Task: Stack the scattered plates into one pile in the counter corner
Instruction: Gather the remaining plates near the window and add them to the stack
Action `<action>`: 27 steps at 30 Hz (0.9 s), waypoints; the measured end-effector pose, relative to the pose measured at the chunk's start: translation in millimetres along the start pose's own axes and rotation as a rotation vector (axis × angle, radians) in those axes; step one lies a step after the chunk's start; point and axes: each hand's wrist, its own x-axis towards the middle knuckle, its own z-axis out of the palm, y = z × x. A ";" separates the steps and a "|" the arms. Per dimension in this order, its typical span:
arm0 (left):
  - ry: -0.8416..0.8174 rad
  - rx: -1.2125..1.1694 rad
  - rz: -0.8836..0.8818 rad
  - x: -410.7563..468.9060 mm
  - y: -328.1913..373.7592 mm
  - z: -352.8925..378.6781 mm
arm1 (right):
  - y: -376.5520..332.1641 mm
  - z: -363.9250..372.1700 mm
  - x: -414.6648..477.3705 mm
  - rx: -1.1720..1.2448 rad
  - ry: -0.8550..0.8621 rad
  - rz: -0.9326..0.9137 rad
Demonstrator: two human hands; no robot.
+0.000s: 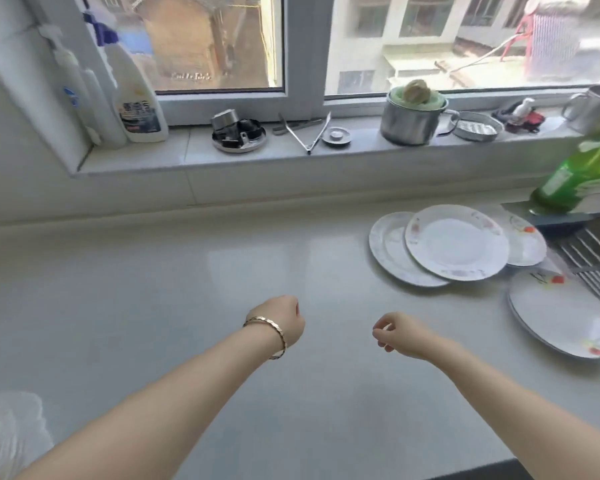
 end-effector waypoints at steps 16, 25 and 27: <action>-0.147 -1.223 -0.474 144.7 277.5 99.9 | 199.2 -149.8 65.5 0.165 -0.022 0.124; -0.023 -1.490 -0.673 185.7 304.7 92.2 | 201.1 -166.9 95.1 0.226 -0.066 0.077; -0.025 -1.568 -0.663 186.5 309.8 88.8 | 199.3 -169.1 100.3 0.223 -0.071 0.065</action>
